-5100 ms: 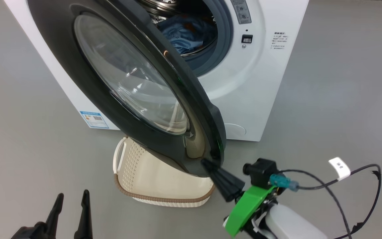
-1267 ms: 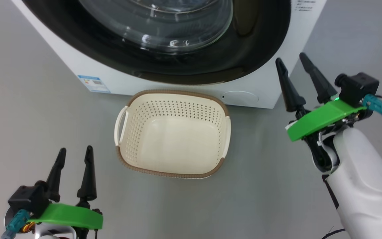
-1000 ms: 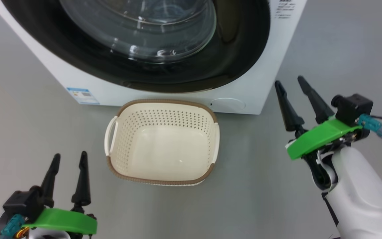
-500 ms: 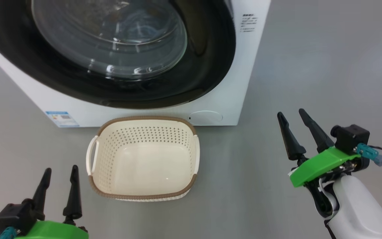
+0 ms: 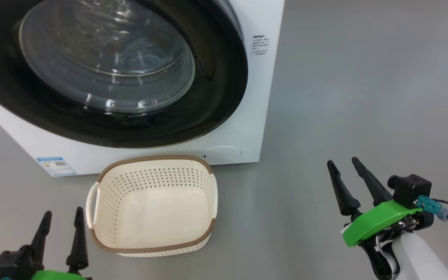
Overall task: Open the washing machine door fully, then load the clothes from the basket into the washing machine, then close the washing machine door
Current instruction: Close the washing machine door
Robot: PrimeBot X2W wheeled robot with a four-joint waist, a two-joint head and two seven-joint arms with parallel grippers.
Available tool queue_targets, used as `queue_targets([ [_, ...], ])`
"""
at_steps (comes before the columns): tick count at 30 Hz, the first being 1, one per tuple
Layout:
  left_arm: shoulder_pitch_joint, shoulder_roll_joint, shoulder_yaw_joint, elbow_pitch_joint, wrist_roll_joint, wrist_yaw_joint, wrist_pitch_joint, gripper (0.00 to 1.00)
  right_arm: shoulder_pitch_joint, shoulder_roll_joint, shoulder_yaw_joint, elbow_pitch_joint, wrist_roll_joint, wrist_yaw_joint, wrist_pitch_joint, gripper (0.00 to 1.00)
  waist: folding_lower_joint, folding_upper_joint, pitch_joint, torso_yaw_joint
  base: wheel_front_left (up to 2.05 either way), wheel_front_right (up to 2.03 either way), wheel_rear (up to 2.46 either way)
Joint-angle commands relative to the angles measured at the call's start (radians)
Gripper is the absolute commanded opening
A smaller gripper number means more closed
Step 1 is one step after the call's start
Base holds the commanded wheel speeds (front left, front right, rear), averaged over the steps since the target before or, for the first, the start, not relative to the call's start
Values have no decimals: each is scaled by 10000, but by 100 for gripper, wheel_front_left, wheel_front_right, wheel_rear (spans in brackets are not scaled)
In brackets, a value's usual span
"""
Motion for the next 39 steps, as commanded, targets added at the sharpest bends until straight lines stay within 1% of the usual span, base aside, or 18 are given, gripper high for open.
queue_targets([
  [1,-51,228,405,-172,127,-25,-65,100,161,12,161,-305,-37,10,-48,100,0,0,-110,-134,0,0,0],
  [16,166,212,672,-43,297,-25,-65,100,912,-296,83,-566,-91,10,-48,100,0,0,-451,-565,0,0,0],
  [25,184,207,984,24,439,-25,-65,100,1105,-293,-63,-704,-120,10,-48,100,0,0,-509,-787,0,0,0],
  [39,335,152,1182,176,470,-25,-65,100,1432,-265,-275,-823,-190,10,-48,100,0,0,-704,-980,0,0,0],
])
